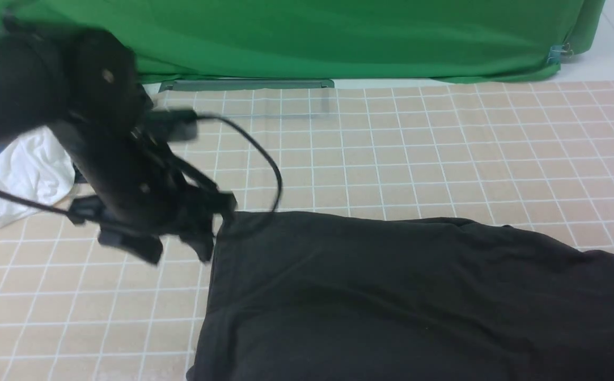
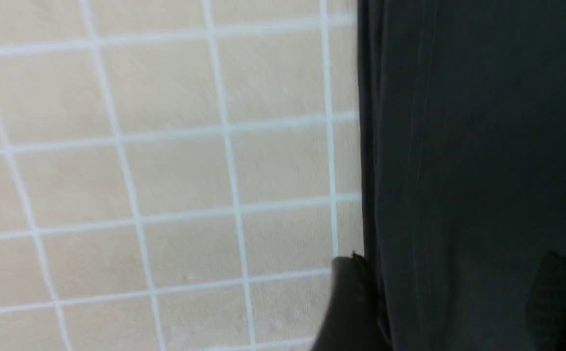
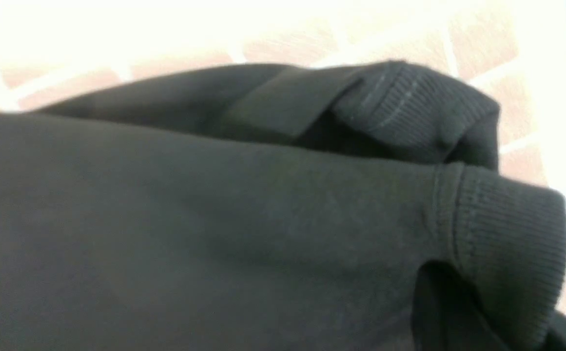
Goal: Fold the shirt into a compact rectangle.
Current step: 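Fold the right end of the dark garment over onto its left end with the right gripper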
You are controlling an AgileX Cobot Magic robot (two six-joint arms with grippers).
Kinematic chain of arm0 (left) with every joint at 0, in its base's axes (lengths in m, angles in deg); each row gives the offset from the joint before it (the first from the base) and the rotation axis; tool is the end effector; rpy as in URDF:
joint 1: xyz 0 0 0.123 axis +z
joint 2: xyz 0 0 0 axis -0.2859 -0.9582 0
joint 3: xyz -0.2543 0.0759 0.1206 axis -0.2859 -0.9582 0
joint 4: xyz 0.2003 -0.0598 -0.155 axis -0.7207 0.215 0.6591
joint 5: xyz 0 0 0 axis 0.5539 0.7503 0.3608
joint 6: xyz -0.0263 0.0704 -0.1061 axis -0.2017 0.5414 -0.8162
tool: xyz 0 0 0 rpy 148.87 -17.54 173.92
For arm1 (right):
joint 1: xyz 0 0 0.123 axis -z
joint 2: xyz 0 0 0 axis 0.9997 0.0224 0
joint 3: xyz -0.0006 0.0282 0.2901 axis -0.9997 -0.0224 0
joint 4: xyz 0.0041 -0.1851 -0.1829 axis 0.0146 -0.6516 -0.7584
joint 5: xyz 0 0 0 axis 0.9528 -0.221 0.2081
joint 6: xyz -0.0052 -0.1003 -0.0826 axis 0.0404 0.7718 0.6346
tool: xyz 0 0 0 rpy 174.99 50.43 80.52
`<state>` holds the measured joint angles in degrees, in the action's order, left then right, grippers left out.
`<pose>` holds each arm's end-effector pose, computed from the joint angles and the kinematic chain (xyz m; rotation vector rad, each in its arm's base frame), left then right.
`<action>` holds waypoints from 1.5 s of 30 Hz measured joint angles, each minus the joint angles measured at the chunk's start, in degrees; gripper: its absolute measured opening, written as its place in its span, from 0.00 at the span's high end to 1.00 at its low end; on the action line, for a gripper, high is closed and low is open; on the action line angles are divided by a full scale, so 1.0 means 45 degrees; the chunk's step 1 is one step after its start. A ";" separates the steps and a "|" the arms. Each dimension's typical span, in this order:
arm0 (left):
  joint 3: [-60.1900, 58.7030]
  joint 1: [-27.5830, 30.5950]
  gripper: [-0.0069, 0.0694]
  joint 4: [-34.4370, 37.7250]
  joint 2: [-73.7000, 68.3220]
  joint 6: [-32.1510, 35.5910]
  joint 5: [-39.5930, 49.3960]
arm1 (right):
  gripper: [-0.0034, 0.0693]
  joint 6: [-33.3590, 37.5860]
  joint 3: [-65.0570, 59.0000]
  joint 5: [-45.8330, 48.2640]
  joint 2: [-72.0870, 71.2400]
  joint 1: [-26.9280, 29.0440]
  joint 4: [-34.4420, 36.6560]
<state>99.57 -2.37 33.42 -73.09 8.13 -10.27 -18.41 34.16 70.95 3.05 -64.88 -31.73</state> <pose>0.2999 -0.1134 0.2394 0.1427 2.9585 -0.1909 0.2333 -0.1312 0.2285 0.6509 2.8866 -0.3514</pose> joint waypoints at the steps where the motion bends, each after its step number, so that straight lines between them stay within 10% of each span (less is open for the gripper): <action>1: 0.0270 0.0528 0.48 0.0202 0.0061 0.0168 0.0075 | 0.88 0.0035 0.0467 0.0614 0.0000 -0.0441 0.0357; 8: 0.0848 0.3312 0.87 0.1369 0.0170 0.1395 0.0021 | 0.88 -0.0445 0.2287 0.1302 0.0000 -0.4604 0.4292; 22: 0.0857 0.5508 0.89 0.2860 0.0170 0.2545 -0.0430 | 0.88 -0.4197 0.2696 -0.5216 0.2115 -1.4489 0.5639; 32: 0.0857 0.5508 0.89 0.3146 0.0170 0.2722 -0.0512 | 0.83 -0.4400 0.3580 -0.7546 0.4865 -1.6593 0.5733; 45: 0.0857 0.5508 0.89 0.3157 0.0170 0.2722 -0.1059 | 0.36 -0.4151 0.3817 -0.7218 0.4893 -1.6967 0.5825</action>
<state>103.42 22.41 47.62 -72.33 20.38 -15.03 -37.09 51.34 38.47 25.07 -141.23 -5.51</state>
